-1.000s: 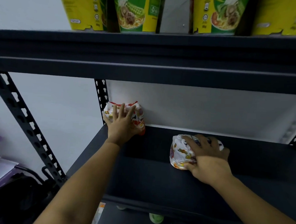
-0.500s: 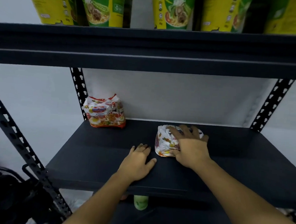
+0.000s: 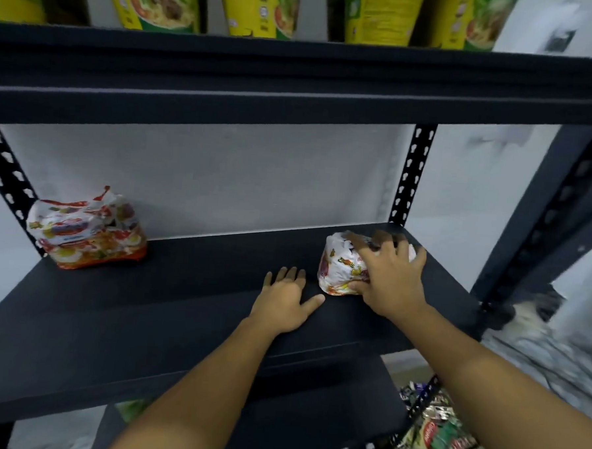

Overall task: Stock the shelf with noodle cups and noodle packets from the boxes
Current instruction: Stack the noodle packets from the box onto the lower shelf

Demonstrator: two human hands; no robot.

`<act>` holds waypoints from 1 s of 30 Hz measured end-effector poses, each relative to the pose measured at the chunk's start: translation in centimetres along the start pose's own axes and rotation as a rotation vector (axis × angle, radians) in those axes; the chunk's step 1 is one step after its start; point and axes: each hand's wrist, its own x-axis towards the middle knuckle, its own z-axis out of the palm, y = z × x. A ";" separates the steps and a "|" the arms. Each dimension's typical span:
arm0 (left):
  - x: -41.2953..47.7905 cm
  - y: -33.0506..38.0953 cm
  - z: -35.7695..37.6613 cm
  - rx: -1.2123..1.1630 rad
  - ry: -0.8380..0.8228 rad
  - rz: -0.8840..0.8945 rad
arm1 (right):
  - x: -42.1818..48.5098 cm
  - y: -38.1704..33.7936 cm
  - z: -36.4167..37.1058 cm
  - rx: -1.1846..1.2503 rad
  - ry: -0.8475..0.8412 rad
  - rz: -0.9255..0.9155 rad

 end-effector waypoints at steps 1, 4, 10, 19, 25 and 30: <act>0.6 0.7 0.2 0.001 -0.001 -0.005 | 0.2 1.1 0.4 0.000 0.010 0.012; 1.9 2.2 0.5 0.008 -0.013 -0.042 | 1.1 3.3 1.9 0.029 0.052 0.023; 2.2 2.4 1.5 0.069 0.004 -0.091 | 4.5 5.4 4.2 0.099 0.011 -0.011; 3.2 1.9 2.0 0.060 0.028 -0.132 | 11.9 6.6 7.8 0.109 -0.016 -0.042; 3.7 1.7 2.0 0.041 0.037 -0.144 | 15.0 7.3 9.8 0.109 0.037 -0.064; 3.9 1.8 1.8 0.037 0.028 -0.155 | 17.4 7.9 10.5 0.111 0.016 -0.073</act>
